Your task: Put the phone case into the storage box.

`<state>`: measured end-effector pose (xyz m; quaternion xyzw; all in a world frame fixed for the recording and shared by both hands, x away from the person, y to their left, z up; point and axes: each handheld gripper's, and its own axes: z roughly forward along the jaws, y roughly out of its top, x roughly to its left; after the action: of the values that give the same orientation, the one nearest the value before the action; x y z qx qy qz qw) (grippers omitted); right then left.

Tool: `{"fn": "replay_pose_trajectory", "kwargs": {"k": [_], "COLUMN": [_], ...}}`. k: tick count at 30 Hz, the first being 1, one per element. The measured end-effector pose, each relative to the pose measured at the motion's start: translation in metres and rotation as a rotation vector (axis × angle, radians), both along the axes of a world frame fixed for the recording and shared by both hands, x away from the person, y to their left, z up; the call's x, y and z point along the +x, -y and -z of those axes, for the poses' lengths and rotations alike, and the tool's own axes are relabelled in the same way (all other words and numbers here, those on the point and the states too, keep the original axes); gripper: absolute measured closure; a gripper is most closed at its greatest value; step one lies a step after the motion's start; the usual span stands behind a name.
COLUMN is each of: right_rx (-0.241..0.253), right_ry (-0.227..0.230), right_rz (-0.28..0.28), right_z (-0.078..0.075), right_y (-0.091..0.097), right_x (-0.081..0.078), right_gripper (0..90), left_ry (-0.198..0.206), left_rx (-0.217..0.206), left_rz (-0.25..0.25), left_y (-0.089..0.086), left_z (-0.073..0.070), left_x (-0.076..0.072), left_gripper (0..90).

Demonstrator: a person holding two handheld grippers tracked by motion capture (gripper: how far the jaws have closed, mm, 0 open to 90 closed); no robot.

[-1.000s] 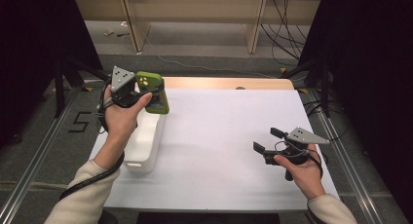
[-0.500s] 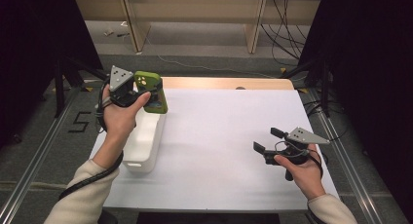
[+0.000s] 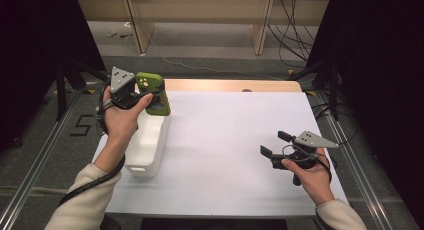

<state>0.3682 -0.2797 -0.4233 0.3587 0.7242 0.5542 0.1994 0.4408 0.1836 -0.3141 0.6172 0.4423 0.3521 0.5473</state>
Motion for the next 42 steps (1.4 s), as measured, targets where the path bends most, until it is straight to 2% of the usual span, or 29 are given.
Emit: {"fn": "replay_pose_trajectory", "kwargs": {"k": [20, 42], "right_rx": [0.0, 0.001], "right_ry": [0.001, 0.002], "right_rz": [-0.001, 0.0], "right_z": [0.0, 0.0], "right_y": [0.0, 0.0], "right_x": [0.0, 0.0], "right_gripper": [10.7, 10.7], "left_ry": [0.004, -0.002], "left_rx": [0.005, 0.031], "left_rz": [-0.015, -0.037], "left_y": [-0.006, -0.011], "left_z": [-0.001, 0.001], "left_x": [0.002, 0.005], "left_gripper": [16.5, 16.5]}}
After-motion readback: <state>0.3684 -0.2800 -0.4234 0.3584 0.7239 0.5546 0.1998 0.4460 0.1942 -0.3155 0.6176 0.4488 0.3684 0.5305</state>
